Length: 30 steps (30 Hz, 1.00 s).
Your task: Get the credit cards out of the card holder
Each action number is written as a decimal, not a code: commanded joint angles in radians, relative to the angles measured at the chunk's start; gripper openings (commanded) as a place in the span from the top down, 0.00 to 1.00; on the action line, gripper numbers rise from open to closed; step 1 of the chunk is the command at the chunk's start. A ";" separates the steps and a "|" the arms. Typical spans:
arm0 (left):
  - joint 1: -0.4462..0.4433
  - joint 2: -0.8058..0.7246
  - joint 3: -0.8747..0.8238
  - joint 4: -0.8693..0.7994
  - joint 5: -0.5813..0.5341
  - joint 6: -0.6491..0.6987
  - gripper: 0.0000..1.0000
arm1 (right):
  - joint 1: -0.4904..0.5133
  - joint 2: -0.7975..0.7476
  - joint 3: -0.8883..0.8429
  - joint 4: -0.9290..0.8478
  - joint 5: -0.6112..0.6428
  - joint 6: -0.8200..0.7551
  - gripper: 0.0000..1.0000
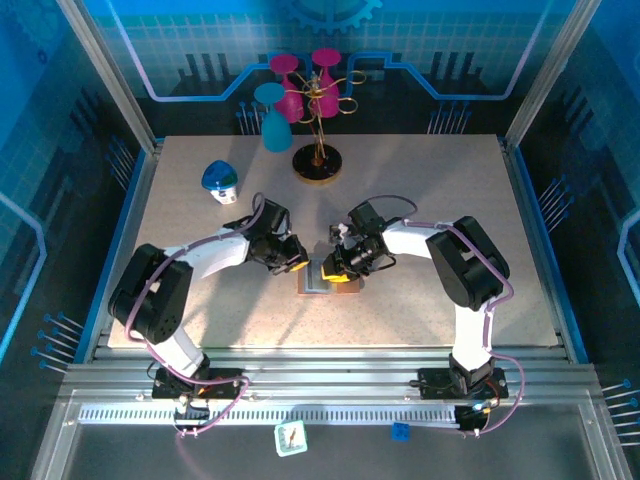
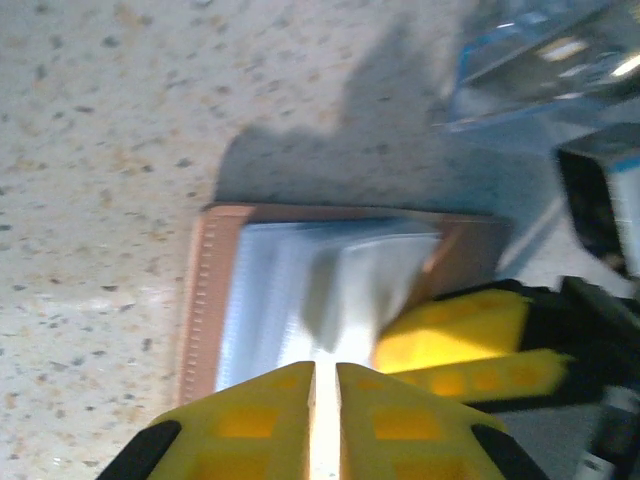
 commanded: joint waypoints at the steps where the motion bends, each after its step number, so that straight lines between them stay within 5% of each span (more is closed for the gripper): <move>1: -0.022 -0.013 0.022 -0.002 0.037 -0.027 0.85 | -0.008 -0.006 -0.022 0.014 -0.010 0.015 0.70; 7: -0.051 0.044 0.002 0.052 0.063 -0.066 0.81 | -0.011 -0.008 -0.028 0.024 -0.011 0.018 0.71; 13: -0.051 0.066 -0.027 0.073 0.042 -0.071 0.66 | -0.013 -0.006 -0.035 0.026 -0.015 0.019 0.71; 30: -0.052 0.098 -0.060 0.131 0.057 -0.098 0.64 | -0.025 -0.004 -0.073 0.094 -0.053 0.045 0.71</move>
